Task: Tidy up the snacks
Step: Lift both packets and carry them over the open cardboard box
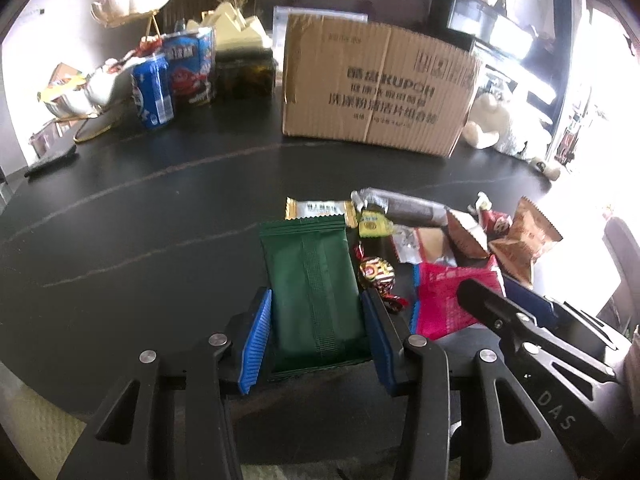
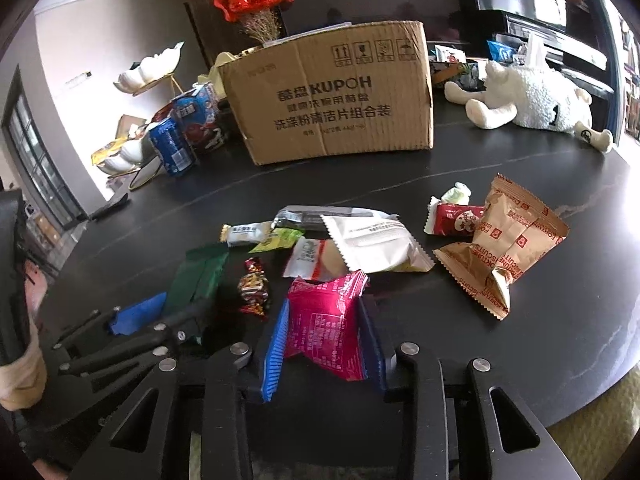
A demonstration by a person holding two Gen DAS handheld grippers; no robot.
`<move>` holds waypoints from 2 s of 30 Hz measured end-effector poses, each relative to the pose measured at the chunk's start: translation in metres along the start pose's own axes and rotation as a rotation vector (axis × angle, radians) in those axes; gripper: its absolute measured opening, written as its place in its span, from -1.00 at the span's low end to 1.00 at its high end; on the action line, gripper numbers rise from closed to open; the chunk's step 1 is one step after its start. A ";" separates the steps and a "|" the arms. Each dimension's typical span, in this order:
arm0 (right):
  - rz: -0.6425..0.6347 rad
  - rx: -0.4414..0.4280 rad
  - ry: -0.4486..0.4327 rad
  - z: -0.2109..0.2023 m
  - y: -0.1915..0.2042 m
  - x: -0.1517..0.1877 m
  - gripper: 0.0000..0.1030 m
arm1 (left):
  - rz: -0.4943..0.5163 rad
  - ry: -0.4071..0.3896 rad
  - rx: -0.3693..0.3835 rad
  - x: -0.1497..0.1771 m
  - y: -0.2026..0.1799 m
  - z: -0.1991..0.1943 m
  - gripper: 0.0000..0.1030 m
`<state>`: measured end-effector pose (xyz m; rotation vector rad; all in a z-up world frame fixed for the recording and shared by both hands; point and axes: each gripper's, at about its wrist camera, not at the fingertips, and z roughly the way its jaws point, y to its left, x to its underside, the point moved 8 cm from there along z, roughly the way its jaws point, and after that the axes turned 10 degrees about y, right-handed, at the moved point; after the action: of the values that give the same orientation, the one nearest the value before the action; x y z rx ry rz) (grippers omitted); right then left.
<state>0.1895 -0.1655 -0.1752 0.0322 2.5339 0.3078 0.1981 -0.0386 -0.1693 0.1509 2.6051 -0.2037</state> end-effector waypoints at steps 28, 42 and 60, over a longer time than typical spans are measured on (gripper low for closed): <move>-0.047 -0.008 -0.179 -0.080 0.010 -0.057 -0.39 | 0.121 -0.246 -0.002 -0.064 -0.022 -0.096 -0.13; -0.073 0.010 -0.301 -0.111 0.013 -0.131 -0.39 | 0.142 -0.285 0.065 -0.128 -0.032 -0.123 -0.13; -0.061 0.009 -0.354 -0.105 0.006 -0.218 -0.39 | 0.204 -0.253 0.089 -0.210 -0.042 -0.114 -0.13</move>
<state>0.3126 -0.2018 0.0301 0.0111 2.1802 0.2425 0.3168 -0.0747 0.0399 0.3949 2.3122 -0.2483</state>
